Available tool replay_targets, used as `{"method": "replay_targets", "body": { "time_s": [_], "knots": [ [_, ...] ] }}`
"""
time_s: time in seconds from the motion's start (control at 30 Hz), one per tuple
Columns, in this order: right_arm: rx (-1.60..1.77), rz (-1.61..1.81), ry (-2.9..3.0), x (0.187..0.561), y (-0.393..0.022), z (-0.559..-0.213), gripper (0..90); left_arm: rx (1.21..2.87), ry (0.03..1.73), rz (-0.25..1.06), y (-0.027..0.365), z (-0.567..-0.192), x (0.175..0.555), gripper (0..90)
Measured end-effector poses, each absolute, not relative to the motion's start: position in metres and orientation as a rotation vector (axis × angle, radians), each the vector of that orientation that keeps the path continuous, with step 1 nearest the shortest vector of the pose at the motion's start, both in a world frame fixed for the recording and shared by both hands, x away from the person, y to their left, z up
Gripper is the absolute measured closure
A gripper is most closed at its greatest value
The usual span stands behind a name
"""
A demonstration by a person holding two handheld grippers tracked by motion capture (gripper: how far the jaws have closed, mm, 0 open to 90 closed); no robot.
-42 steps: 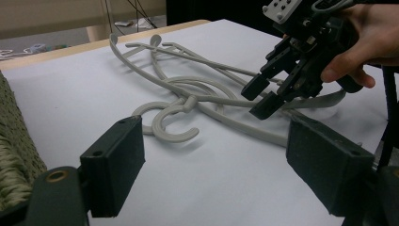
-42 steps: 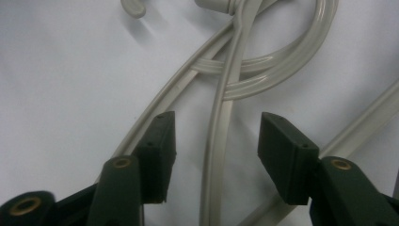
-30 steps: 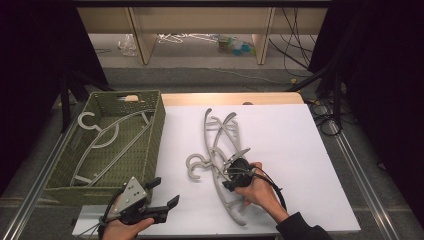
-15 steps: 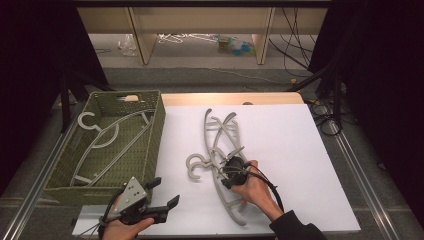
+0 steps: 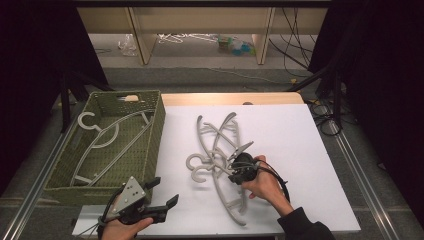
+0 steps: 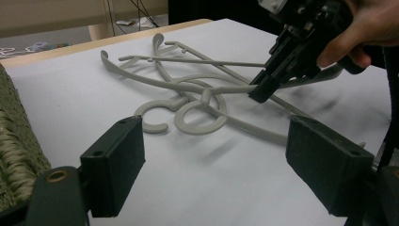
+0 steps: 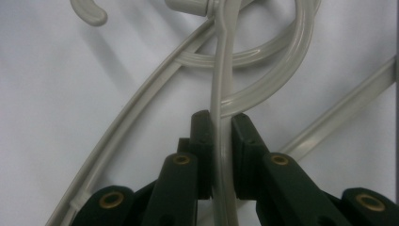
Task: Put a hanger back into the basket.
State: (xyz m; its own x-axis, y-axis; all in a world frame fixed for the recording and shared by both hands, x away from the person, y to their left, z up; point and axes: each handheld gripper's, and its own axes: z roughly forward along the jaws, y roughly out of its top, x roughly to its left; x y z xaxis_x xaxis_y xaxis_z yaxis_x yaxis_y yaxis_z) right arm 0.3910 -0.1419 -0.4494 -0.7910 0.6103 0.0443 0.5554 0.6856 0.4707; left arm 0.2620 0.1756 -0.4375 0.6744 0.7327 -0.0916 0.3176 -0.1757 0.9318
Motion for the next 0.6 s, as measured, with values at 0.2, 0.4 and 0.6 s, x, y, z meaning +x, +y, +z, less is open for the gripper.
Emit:
{"method": "replay_targets", "body": {
  "time_s": [0.2,0.4,0.6],
  "knots": [
    [0.907,0.827,2.811,0.389,-0.162,-0.437,81.8,1.756,0.865,0.459,0.175,-0.438,0.262,20.1],
    [0.831,0.942,2.833,0.385,-0.174,-0.426,81.8,1.757,0.86,0.477,0.176,-0.437,0.263,20.1],
    [0.777,1.017,2.878,0.375,-0.181,-0.42,81.8,1.758,0.85,0.5,0.174,-0.436,0.264,20.1]
  ]
}}
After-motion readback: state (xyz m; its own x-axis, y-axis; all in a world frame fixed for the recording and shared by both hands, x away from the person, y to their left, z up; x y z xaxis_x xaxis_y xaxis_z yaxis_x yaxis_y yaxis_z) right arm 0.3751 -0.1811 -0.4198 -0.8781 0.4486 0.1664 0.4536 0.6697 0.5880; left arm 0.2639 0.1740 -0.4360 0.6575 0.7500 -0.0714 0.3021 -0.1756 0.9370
